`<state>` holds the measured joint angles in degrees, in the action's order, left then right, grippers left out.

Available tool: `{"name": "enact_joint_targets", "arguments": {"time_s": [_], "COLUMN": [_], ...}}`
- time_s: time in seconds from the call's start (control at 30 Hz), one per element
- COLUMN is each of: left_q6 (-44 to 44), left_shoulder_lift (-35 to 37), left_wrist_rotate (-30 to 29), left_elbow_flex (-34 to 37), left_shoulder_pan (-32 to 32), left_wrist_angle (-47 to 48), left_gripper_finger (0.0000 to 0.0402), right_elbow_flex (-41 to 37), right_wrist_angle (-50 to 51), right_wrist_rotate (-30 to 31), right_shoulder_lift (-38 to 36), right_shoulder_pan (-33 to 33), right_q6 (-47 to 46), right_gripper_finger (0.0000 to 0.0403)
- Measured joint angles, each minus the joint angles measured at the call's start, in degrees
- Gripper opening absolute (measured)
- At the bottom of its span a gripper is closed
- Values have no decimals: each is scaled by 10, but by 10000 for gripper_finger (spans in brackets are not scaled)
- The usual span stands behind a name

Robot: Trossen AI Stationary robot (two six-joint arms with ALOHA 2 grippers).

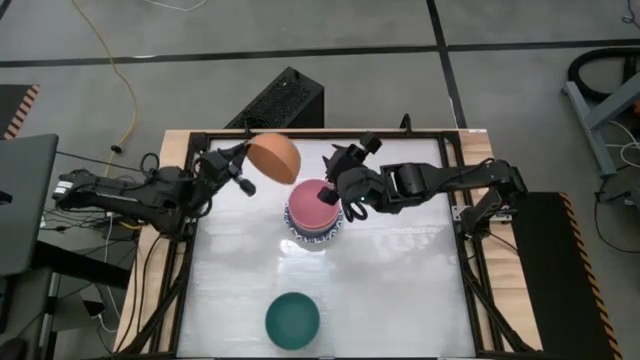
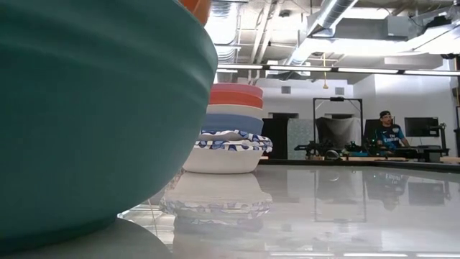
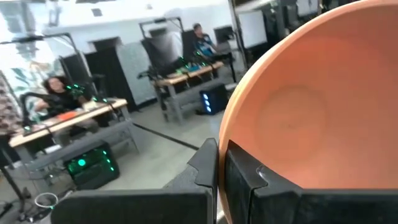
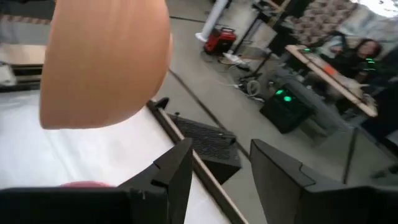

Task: Nest bowls inside each other
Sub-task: Stack the yellow bowl on top of the pink bowl

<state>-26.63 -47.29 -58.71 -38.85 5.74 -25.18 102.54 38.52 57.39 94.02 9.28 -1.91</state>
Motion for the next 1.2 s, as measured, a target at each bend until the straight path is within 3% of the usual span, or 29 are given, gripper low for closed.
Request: {"name": "enact_joint_targets", "arguments": {"time_s": [0.27,0.57,0.93,1.2], "left_q6": [-24,-68,6,39], "left_shoulder_lift": [-79,-151,-176,-176], "left_wrist_rotate": [25,36,43,59], "left_elbow_flex": [0,0,0,0], "left_shoulder_pan": [-48,-104,-182,-203], "left_wrist_angle": [-165,-315,-348,-354], "left_gripper_finger": [0,0,0,0], "right_elbow_flex": [0,-8,-91,-127], "right_wrist_angle": [-24,-114,-383,-504], "right_wrist_rotate": [71,72,69,-24], "right_shoulder_lift": [0,0,1,1], "right_shoulder_pan": [21,18,1,-36], "right_q6": [-1,79,254,267], "right_gripper_finger": [179,179,179,179]}}
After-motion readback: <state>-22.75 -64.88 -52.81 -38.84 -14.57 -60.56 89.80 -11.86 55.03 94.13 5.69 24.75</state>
